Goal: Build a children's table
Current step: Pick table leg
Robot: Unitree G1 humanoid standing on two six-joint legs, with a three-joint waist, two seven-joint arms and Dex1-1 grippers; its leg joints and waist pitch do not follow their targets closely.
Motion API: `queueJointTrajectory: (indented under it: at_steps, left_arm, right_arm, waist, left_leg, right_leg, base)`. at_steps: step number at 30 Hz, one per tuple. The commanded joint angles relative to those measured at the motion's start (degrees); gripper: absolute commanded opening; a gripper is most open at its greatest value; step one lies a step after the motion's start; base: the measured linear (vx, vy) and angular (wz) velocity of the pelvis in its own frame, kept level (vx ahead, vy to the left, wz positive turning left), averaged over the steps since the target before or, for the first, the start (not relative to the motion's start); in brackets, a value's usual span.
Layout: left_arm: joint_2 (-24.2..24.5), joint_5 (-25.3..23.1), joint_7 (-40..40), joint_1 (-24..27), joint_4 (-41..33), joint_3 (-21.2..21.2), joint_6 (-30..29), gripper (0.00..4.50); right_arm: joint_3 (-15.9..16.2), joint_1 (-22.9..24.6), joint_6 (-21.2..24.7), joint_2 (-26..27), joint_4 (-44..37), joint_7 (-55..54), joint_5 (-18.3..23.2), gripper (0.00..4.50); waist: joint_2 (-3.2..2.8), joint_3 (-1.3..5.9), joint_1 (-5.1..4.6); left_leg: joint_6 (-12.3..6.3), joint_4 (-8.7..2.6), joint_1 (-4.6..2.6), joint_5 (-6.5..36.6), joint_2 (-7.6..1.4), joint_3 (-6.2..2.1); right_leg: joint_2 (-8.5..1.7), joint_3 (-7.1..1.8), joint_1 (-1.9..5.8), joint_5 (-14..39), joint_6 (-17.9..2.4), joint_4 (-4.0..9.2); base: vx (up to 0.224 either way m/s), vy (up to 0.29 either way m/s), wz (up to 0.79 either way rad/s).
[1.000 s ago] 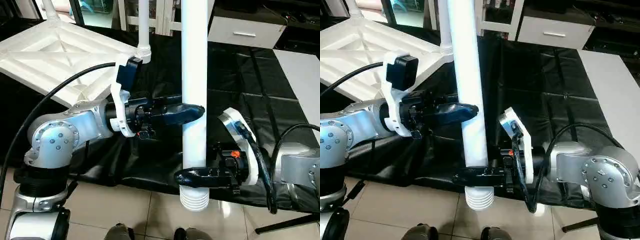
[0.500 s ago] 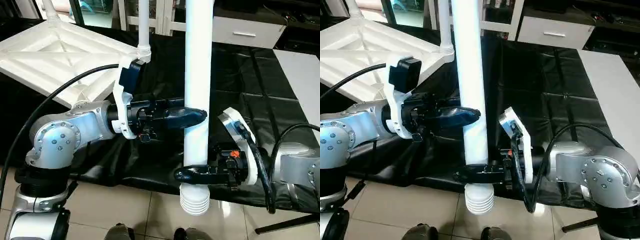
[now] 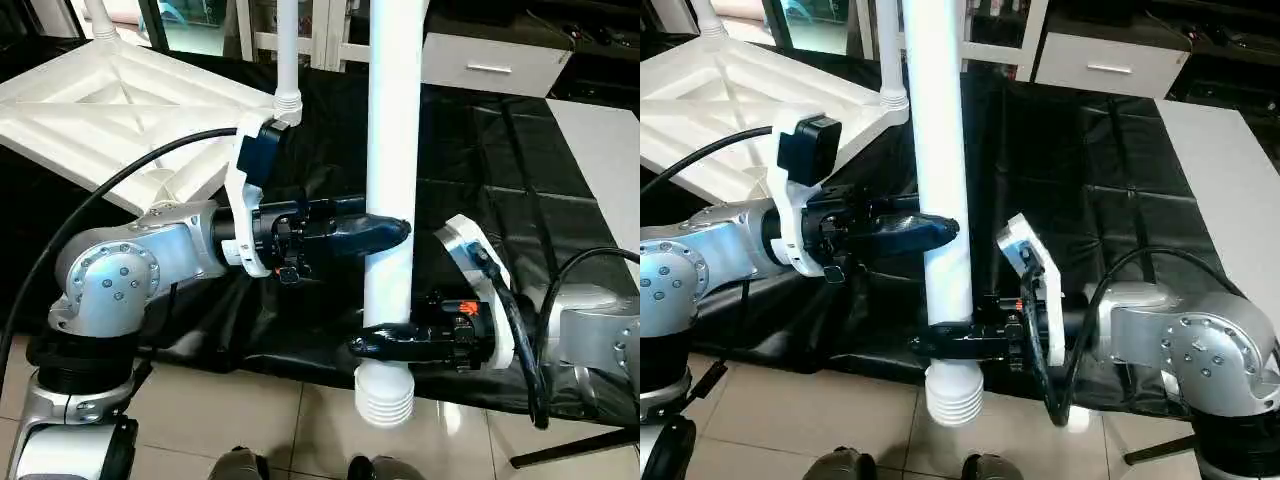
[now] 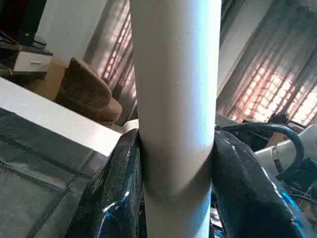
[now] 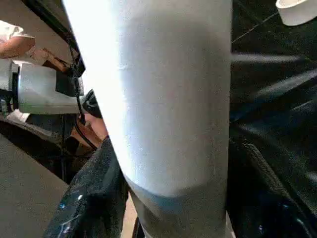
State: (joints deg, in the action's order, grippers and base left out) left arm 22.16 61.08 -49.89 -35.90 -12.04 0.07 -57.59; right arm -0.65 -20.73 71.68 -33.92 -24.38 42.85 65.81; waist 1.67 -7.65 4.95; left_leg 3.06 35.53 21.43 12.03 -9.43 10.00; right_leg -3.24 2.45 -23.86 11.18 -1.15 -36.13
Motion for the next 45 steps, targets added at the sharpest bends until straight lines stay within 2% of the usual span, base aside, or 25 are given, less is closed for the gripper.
queueJointTrajectory:
  at_steps: [1,5,6,11,21,23,25,27,31,33,37,40,41,43,45]
  left_arm:
    - [0.22,0.07,-0.97,-1.47,-1.10,-0.35,0.40,1.77]
    - [-0.03,-0.60,0.70,-1.59,-0.60,0.12,0.52,1.77]
    - [-0.32,0.46,1.56,-1.81,-0.07,0.75,-0.50,2.33]
    - [-0.40,5.27,2.93,-2.56,1.16,3.00,-4.23,2.76]
    - [-0.26,8.22,5.61,-3.15,2.54,4.94,-7.46,3.40]
    - [-0.36,8.53,5.87,-3.27,2.66,5.08,-7.68,3.66]
    - [-0.33,9.14,6.46,-3.42,2.81,5.36,-8.08,3.73]
    - [-0.10,9.05,7.18,-3.43,2.97,5.50,-8.24,4.02]
    - [-0.24,9.72,8.66,-3.40,3.48,6.31,-9.13,4.20]
    - [-0.20,9.18,9.12,-3.36,3.60,6.35,-8.94,4.47]
    - [-0.12,8.52,10.73,-3.24,3.88,6.41,-8.65,4.50]
    - [0.94,8.26,11.17,-2.08,2.32,6.85,-8.60,4.50]
    - [1.85,7.19,11.15,-0.72,-0.11,7.07,-7.55,4.50]
    - [2.17,6.52,11.03,-0.21,-1.07,7.03,-6.91,4.50]
    - [2.93,6.17,12.60,2.31,-3.36,8.15,-6.26,4.50]
  right_arm:
    - [0.04,0.12,-0.17,-0.52,-0.02,-0.26,-0.26,2.11]
    - [0.00,0.18,-0.26,-0.36,-0.20,-0.34,-0.26,2.07]
    - [0.02,0.17,-0.36,-0.39,-0.21,-0.29,-0.29,2.05]
    - [-0.21,-0.16,-0.67,-0.70,0.04,-0.06,-0.11,1.96]
    - [-1.09,-0.66,-1.21,-0.79,0.29,-0.08,0.36,1.91]
    - [-1.17,-0.71,-1.34,-0.74,0.34,-0.16,0.30,1.90]
    - [-1.48,-0.79,-1.63,-0.68,0.37,-0.29,0.34,1.89]
    - [-2.15,-0.97,-1.90,-0.58,0.49,-0.53,0.63,1.89]
    - [-3.94,-1.78,-2.26,-0.24,1.00,-1.18,1.91,1.89]
    - [-4.61,-2.07,-2.43,-0.15,1.18,-1.34,2.43,1.88]
    - [-5.63,-2.09,-2.90,-0.14,1.41,-1.43,2.99,1.88]
    - [-7.04,-2.04,-3.89,-0.77,2.32,-1.96,1.82,1.88]
    - [-8.06,-1.65,-5.21,-2.03,3.09,-2.21,-0.31,1.88]
    - [-8.23,-1.44,-5.72,-2.54,3.25,-2.18,-1.06,1.87]
    - [-9.62,-0.64,-7.80,-4.55,4.95,-2.40,-4.09,1.87]
  waist:
    - [0.01,4.44,-0.02]
    - [-0.04,4.50,0.01]
    - [0.00,4.62,0.03]
    - [-0.02,4.74,0.12]
    - [-0.11,4.72,0.25]
    - [-0.19,4.81,0.29]
    - [-0.20,4.93,0.34]
    - [-0.25,4.98,0.37]
    - [-0.23,5.03,0.40]
    - [-0.22,5.02,0.47]
    - [-0.24,5.25,0.65]
    - [-0.12,5.37,0.69]
    - [-0.10,5.39,0.79]
    - [-0.05,5.31,0.74]
    - [0.10,5.48,0.85]
  left_leg:
    - [-0.73,-4.30,-0.40,0.17,-3.03,-1.06]
    - [-0.73,-4.26,-0.38,0.20,-3.01,-1.04]
    - [-0.70,-4.21,-0.39,0.09,-2.99,-1.02]
    - [-0.79,-4.10,-0.38,-0.48,-2.89,-1.03]
    - [-0.86,-4.05,-0.40,-0.09,-2.84,-1.02]
    - [-0.93,-4.04,-0.45,-0.48,-2.91,-1.05]
    - [-0.98,-3.98,-0.39,-0.94,-2.92,-1.07]
    - [-1.03,-3.94,-0.37,-0.82,-2.90,-1.04]
    - [-0.94,-3.92,-0.35,-0.68,-2.82,-1.05]
    - [-1.07,-3.92,-0.37,-0.84,-2.87,-1.05]
    - [-1.50,-3.80,-0.32,-1.83,-2.84,-1.08]
    - [-1.66,-3.76,-0.28,-2.14,-2.78,-1.08]
    - [-1.31,-3.82,-0.25,-1.91,-3.00,-1.16]
    - [-1.15,-3.80,-0.24,-2.10,-2.85,-1.01]
    - [-1.40,-3.71,-0.26,-1.98,-2.90,-1.01]
  right_leg:
    - [-4.57,-3.26,3.72,6.15,-12.63,3.80]
    - [-4.59,-3.26,3.77,5.75,-12.88,3.77]
    - [-4.58,-3.26,3.84,5.43,-12.98,3.68]
    - [-4.56,-3.25,3.92,4.07,-13.61,3.49]
    - [-4.52,-3.21,3.92,4.37,-13.79,3.53]
    - [-4.51,-3.19,3.92,3.79,-13.76,3.44]
    - [-4.54,-3.17,4.00,2.49,-14.18,3.25]
    - [-4.55,-3.19,4.05,2.11,-14.35,3.27]
    - [-4.55,-3.15,4.12,2.79,-14.37,3.30]
    - [-4.51,-3.14,4.08,2.92,-14.19,3.26]
    - [-4.47,-3.08,4.20,0.82,-14.44,3.03]
    - [-4.47,-3.05,4.29,0.45,-14.47,2.94]
    - [-4.65,-3.06,4.33,0.90,-14.40,2.93]
    - [-4.48,-3.09,4.28,0.90,-13.97,3.02]
    - [-4.55,-3.06,4.37,1.13,-13.99,2.98]
  base:
    - [0.000,0.000,0.00]
    - [0.000,0.000,0.00]
    - [0.000,0.000,0.00]
    - [0.000,0.000,0.00]
    - [0.000,0.000,0.00]
    - [0.000,0.000,0.00]
    - [0.000,0.000,0.00]
    - [0.000,0.000,0.00]
    - [0.000,0.000,0.00]
    - [0.000,0.000,0.00]
    - [0.000,0.000,0.00]
    - [0.000,0.000,0.00]
    - [0.000,0.000,0.00]
    - [0.000,0.000,0.00]
    - [0.000,0.000,0.00]
